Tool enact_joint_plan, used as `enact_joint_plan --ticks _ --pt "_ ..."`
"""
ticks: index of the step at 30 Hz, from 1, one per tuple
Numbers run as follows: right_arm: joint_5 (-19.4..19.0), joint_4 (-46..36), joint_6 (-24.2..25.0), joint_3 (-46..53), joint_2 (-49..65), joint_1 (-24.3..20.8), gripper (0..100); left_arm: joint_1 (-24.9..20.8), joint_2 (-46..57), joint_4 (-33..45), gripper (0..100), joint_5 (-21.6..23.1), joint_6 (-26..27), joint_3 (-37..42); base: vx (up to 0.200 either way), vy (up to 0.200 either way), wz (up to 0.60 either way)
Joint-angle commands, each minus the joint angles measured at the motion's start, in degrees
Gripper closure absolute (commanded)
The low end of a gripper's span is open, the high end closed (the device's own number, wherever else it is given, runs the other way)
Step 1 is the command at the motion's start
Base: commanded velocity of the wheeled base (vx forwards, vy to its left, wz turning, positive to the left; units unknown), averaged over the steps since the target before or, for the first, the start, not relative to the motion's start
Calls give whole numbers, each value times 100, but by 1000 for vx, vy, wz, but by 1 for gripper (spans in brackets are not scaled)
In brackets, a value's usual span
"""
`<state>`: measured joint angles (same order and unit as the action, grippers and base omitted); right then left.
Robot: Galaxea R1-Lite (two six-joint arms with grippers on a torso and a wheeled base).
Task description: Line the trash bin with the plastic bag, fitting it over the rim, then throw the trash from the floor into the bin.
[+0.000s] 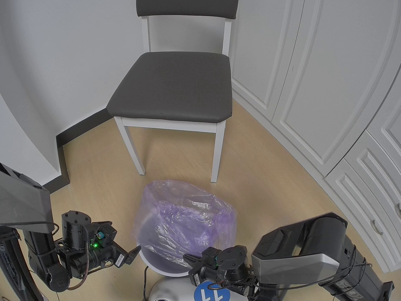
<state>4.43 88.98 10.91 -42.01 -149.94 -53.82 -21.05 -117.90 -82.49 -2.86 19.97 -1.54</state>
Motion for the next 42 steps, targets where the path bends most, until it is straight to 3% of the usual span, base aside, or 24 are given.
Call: enact_joint_plan --ticks 1,3,4,24,25,42 --pt "6 102 -10 96 53 -41 100 5 21 -4 0 -4 -2 4 0 0 0" --pt "-3 102 -45 193 176 -58 100 5 21 -4 0 -4 7 4 0 0 0" --pt "-3 102 -45 193 176 -58 0 5 21 -4 0 -4 7 4 0 0 0" --pt "392 102 113 -835 -606 -41 0 5 21 -4 0 -4 7 -5 0 0 0" --pt "392 102 104 -835 -606 -49 100 5 21 -4 0 -12 7 -5 0 0 0" --pt "348 102 122 -396 -342 -129 100 -4 -23 -232 0 -4 7 39 0 0 0"
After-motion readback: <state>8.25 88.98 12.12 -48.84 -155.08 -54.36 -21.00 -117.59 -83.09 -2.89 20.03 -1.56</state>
